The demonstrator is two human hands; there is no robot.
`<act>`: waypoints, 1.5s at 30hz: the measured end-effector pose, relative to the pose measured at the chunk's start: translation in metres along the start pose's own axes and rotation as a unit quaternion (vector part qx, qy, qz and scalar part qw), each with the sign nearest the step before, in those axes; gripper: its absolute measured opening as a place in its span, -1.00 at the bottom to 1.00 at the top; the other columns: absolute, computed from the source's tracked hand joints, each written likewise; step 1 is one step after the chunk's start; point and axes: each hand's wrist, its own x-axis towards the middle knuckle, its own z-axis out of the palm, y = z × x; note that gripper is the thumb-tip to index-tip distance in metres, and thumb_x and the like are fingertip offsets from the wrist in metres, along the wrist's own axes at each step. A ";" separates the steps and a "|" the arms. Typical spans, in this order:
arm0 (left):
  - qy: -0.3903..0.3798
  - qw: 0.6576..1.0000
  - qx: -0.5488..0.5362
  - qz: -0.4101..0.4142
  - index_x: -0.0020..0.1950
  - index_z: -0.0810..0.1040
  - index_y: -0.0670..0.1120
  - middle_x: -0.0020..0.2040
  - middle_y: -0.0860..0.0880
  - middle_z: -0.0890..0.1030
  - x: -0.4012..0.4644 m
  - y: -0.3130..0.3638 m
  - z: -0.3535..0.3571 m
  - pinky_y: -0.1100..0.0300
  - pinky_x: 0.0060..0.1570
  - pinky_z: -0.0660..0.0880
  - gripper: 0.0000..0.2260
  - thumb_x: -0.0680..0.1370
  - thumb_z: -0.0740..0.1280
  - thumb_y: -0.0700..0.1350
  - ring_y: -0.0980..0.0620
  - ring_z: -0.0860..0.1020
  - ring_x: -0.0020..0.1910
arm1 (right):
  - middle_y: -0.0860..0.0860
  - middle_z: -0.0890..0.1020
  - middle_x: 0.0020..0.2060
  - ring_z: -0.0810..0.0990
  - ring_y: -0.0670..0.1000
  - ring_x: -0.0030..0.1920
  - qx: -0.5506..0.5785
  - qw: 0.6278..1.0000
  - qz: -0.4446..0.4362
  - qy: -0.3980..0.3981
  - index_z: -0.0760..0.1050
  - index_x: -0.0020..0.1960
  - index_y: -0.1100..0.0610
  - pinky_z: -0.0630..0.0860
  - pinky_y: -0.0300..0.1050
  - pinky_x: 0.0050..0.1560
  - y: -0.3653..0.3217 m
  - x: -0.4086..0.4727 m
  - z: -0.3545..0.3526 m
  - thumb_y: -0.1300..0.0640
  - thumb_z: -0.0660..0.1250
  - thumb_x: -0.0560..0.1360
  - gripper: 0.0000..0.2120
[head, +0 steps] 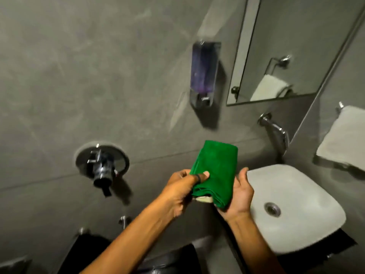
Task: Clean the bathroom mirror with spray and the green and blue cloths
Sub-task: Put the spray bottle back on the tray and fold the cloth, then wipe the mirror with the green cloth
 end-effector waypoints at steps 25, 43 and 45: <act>0.328 0.215 0.723 0.569 0.71 -0.05 -0.06 0.73 -0.11 -0.03 0.129 0.374 0.115 -0.19 0.65 -0.23 -0.30 0.66 -0.06 0.29 -0.16 -0.10 0.71 | 0.03 0.00 0.64 -0.01 0.14 0.64 -0.618 0.470 -0.620 0.113 0.02 0.62 -0.10 -0.04 0.20 0.60 -0.161 0.248 0.136 -0.14 -0.05 0.65 -0.46; 0.365 0.159 0.687 0.608 0.71 -0.06 0.00 0.74 -0.08 -0.09 0.157 0.385 0.125 -0.35 0.61 -0.14 -0.28 0.62 -0.05 0.30 -0.19 -0.15 0.71 | 0.12 0.12 0.62 0.04 0.12 0.63 -0.547 0.523 -0.628 0.180 0.12 0.61 0.06 0.07 0.17 0.59 -0.375 0.311 0.036 -0.08 -0.08 0.64 -0.43; 0.371 0.155 0.682 0.610 0.71 -0.05 0.00 0.74 -0.08 -0.08 0.157 0.384 0.124 -0.31 0.63 -0.19 -0.28 0.62 -0.05 0.30 -0.18 -0.15 0.71 | 0.13 0.09 0.62 0.03 0.14 0.63 -0.531 0.558 -0.602 0.213 0.10 0.61 0.08 0.03 0.16 0.60 -0.403 0.316 0.023 -0.09 -0.10 0.63 -0.41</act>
